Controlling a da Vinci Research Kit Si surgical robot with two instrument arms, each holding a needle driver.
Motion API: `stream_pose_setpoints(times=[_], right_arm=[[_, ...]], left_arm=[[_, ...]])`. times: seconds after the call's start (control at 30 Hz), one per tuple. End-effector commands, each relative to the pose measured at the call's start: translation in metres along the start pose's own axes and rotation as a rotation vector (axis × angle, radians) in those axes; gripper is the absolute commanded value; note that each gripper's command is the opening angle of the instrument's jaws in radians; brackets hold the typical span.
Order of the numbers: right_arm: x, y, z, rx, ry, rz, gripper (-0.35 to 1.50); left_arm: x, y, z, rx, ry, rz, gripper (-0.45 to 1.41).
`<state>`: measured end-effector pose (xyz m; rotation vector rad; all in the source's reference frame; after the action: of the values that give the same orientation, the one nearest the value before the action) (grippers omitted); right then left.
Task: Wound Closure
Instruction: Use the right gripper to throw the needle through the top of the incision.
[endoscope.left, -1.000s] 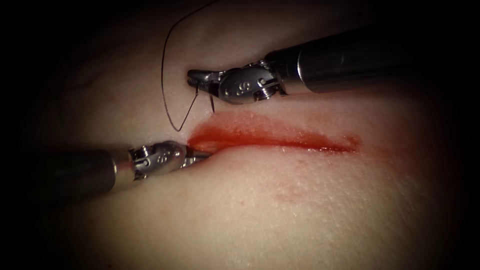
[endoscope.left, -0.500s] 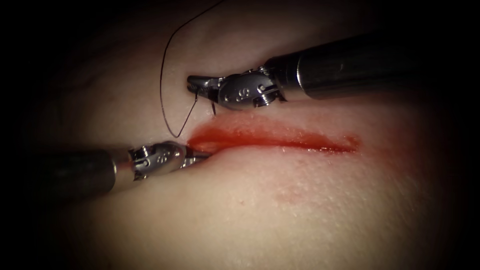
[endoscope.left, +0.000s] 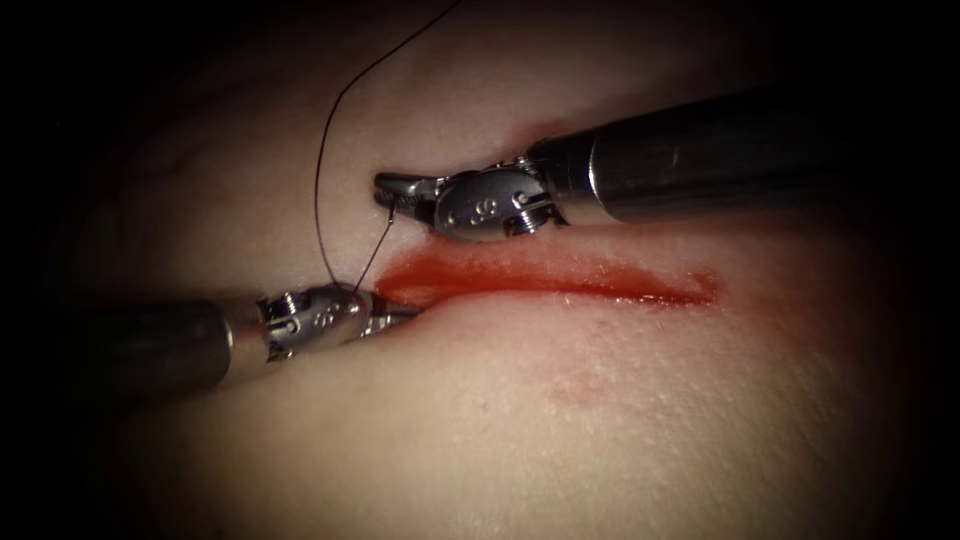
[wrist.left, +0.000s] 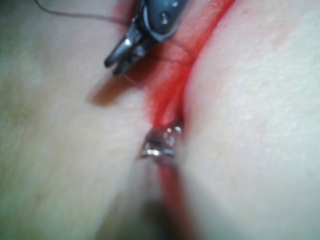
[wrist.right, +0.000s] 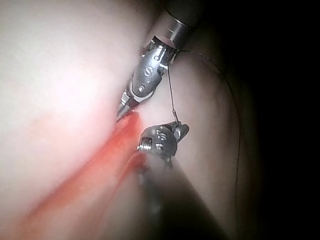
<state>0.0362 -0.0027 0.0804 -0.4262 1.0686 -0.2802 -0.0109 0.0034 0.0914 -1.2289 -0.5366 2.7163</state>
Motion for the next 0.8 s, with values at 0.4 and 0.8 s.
stream_pose_setpoints(times=[0.4, 0.8], right_arm=[[0.0001, 0.0005, 0.0003, -0.021, -0.023, 0.087, -0.35], [-0.0003, 0.0031, 0.0001, -0.035, -0.037, 0.222, -0.35]], left_arm=[[-0.0002, 0.0001, 0.0010, 0.000, 0.000, -0.001, -0.35], [-0.0002, 0.0002, 0.0010, 0.001, 0.000, 0.000, -0.35]])
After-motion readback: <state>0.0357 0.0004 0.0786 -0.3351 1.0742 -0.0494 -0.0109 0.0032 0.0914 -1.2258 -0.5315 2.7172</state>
